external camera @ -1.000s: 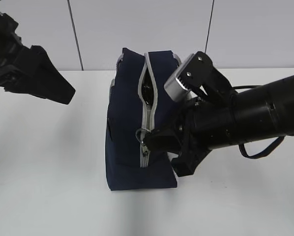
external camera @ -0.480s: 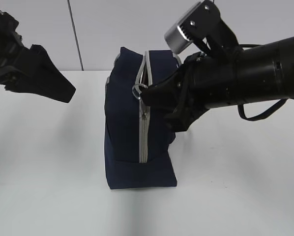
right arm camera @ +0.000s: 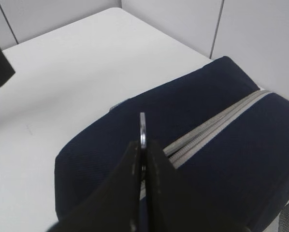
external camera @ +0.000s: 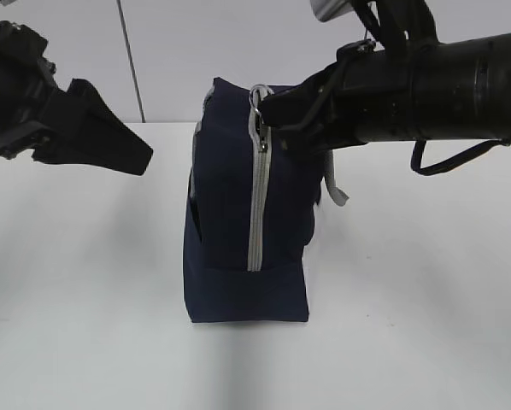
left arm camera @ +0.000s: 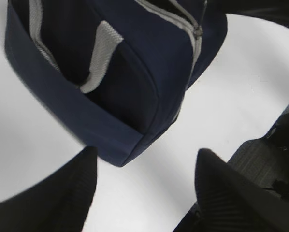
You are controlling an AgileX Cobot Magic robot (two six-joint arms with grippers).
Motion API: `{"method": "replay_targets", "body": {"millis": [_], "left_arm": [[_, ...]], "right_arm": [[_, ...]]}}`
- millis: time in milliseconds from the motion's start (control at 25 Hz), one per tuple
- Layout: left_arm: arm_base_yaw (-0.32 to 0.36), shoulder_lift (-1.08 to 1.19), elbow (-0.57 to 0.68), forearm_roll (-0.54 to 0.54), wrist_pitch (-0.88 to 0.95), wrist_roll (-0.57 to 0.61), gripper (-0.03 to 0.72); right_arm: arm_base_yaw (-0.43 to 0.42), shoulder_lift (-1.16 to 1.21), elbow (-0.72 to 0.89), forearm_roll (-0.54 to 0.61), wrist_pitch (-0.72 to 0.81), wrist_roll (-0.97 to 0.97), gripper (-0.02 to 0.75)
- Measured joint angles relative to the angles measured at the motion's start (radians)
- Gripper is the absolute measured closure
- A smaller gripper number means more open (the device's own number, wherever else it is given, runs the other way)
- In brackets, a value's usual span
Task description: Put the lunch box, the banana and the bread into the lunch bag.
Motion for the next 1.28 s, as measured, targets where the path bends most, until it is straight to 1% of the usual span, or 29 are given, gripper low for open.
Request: {"method": "replay_targets", "body": {"millis": [160,400,560,720,1000,1280], "left_arm": [[0.0,0.0,0.041,-0.126,-0.054,0.076,0.246],[0.0,0.027,0.057,-0.308,-0.088,0.087,0.246],[0.0,0.093,0.057,-0.399,-0.112,0.087,0.244],[0.0,0.151,0.058,-0.445,-0.118,0.071,0.232],[0.0,0.177,0.058,-0.458,-0.122,0.035,0.217],[0.0,0.187,0.058,-0.465,-0.126,0.031,0.215]], "right_arm": [[0.0,0.025,-0.003,0.016,0.011,-0.006,0.754],[0.0,0.041,-0.002,0.02,0.031,-0.008,0.754],[0.0,0.053,-0.002,0.02,0.033,-0.008,0.754],[0.0,0.053,-0.002,0.02,0.035,-0.008,0.754],[0.0,0.053,-0.002,0.022,0.035,-0.008,0.754],[0.0,0.053,-0.002,0.022,0.037,-0.008,0.754]]}}
